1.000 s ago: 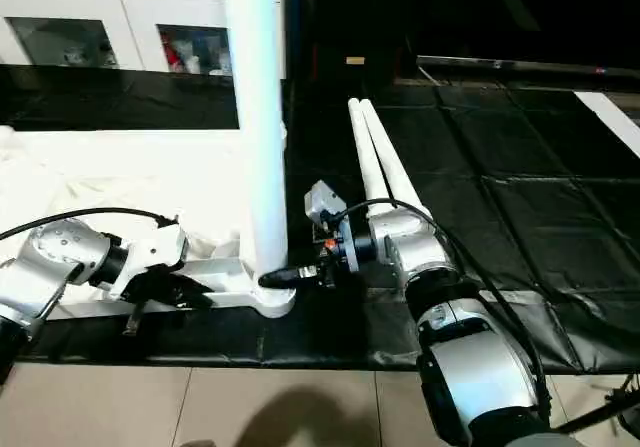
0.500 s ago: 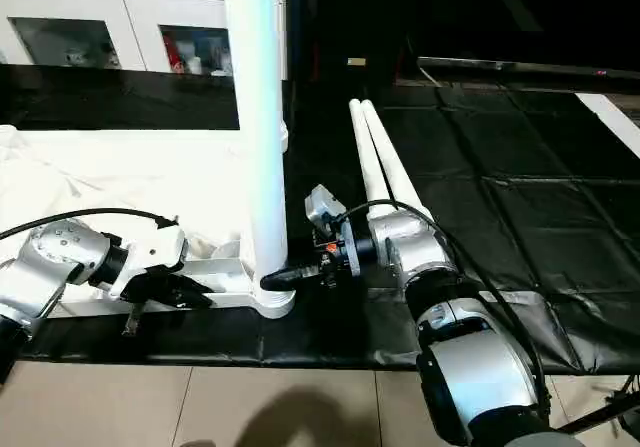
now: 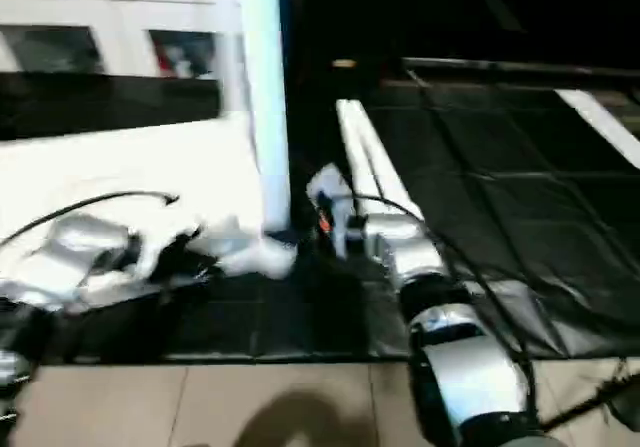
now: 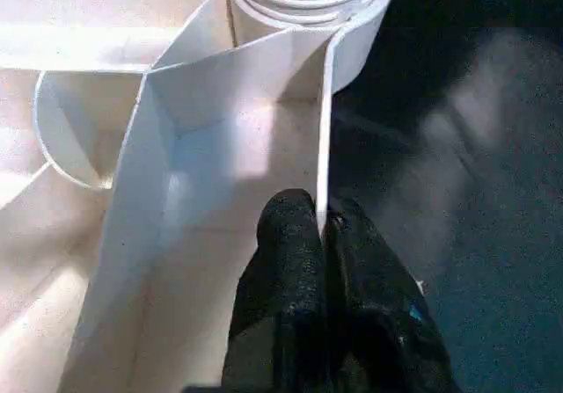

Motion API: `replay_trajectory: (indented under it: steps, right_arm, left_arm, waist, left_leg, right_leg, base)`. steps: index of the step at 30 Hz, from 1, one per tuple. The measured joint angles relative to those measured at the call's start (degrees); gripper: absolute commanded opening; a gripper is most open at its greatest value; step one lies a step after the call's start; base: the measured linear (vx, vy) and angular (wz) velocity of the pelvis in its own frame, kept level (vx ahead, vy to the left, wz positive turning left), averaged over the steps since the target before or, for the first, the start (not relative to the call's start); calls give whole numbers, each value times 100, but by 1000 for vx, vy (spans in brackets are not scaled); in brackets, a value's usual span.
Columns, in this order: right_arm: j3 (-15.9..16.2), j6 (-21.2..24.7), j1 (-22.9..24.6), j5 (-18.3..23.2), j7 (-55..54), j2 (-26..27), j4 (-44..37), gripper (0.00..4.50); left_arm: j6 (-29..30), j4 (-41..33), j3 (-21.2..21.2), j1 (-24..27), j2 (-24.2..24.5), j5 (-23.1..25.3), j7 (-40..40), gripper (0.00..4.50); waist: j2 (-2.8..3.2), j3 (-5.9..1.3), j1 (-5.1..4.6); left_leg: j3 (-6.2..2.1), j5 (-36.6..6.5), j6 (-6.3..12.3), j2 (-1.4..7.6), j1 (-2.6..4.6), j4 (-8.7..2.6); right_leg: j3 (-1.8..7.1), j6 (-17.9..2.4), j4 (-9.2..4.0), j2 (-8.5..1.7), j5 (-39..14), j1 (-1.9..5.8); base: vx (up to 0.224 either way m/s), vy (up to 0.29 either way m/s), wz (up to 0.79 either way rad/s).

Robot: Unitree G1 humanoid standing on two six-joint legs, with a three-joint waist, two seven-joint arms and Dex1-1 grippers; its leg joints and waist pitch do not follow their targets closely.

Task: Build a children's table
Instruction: Rotate leg to tighten

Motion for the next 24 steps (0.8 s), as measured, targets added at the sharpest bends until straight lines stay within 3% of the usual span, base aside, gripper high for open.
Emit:
replay_trajectory:
  steps: [5,8,11,19,24]
  right_arm:
    - [-229,264,-239,-80,-1663,431,86,199]
    - [-233,194,-278,-190,-1971,468,97,199]
    - [-233,98,-251,-192,-1969,468,97,265]
    - [-227,-80,-89,-175,-1672,485,-9,330]
    - [-78,-119,12,-165,-614,154,-143,366]
  left_arm:
    - [790,-11,285,-153,-545,52,941,0]
    - [971,-64,323,-183,-699,51,1164,0]
    - [952,-69,323,-184,-700,46,1166,0]
    - [826,-209,188,-118,-509,74,1084,0]
    - [403,-300,158,55,-247,46,659,0]
  waist:
    - [2,0,-52]
    - [2,-1,-50]
    - [2,-1,-50]
    - [3,0,-63]
    - [2,0,-71]
  left_leg:
    - [0,0,0,-3,-1,-1]
    - [0,0,1,-3,-11,-3]
    - [0,0,2,-3,-19,-7]
    - [-1,0,2,-2,-25,-13]
    - [0,-3,6,-2,-34,-14]
  right_leg:
    - [2,0,-4,-1,0,1]
    - [2,6,-16,-1,-4,0]
    - [1,8,-25,-1,-5,-1]
    - [-1,7,-28,0,-5,-5]
    - [-2,7,-42,1,-5,-5]
  base:
    - [0,0,0]
    - [0,0,0]
    - [0,0,0]
    - [0,0,0]
    - [0,0,0]
